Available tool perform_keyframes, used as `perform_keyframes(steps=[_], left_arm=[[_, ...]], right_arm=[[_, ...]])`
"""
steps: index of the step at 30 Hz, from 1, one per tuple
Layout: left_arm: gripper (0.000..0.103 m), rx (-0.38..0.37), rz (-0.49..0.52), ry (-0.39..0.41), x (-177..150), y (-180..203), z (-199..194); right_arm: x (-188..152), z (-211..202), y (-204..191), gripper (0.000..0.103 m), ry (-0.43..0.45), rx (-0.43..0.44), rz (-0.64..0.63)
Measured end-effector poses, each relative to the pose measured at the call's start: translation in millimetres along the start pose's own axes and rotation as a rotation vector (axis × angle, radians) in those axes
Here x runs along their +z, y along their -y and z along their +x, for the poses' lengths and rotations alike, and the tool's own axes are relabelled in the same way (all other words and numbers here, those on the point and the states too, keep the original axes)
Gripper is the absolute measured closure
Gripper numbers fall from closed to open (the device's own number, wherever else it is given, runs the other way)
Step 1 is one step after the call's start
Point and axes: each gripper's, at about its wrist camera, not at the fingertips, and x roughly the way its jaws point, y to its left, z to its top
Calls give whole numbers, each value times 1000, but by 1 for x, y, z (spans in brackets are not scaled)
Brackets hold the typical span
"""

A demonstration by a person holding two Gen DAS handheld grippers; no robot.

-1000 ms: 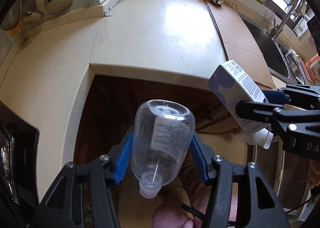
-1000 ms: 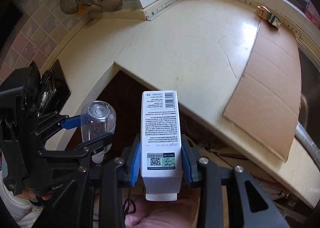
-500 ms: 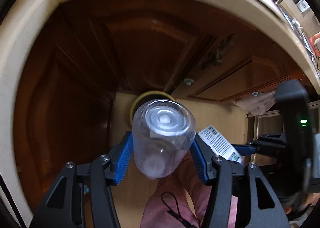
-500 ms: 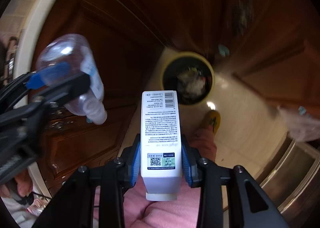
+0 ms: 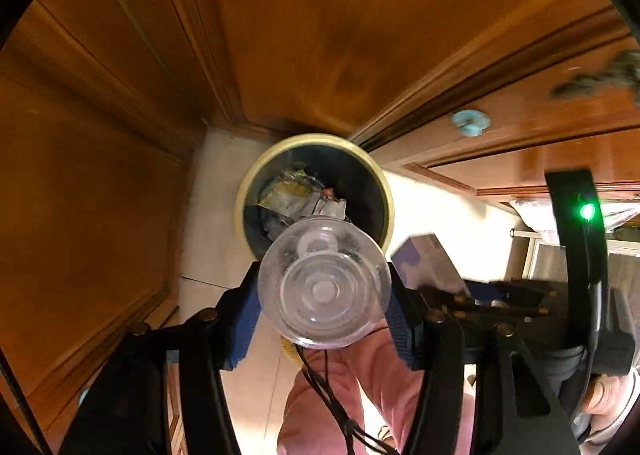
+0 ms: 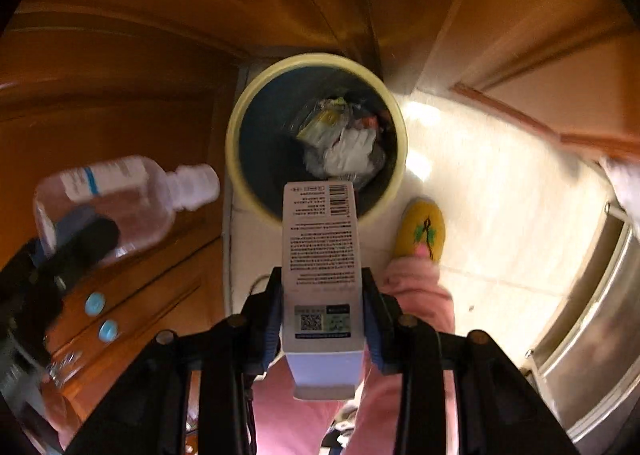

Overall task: Collect trash
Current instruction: 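Open both grippers to drop the bottle and box into the bin, then raise both grippers back toward the milk carton on the cardboard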

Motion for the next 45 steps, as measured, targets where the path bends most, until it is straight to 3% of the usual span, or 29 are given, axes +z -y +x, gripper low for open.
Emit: perform_keyframes(steps=[2, 5, 9, 18, 30, 45], left_arm=[[32, 4, -3, -23, 6, -7, 18], [32, 36, -13, -46, 9, -14, 34], [32, 50, -50, -46, 3, -20, 33], [32, 72, -95, -41, -15, -25, -6], [32, 68, -32, 116, -34, 9, -144], [32, 81, 85, 360, -62, 54, -294]], right_arm=[[14, 12, -4, 67, 2, -5, -4], [34, 27, -8, 66, -16, -13, -6], [45, 31, -18, 57, -28, -8, -32], [24, -6, -44, 55, -43, -18, -135], [-37, -119, -66, 55, 51, -33, -205], [-101, -244, -87, 55, 318, 4, -225]])
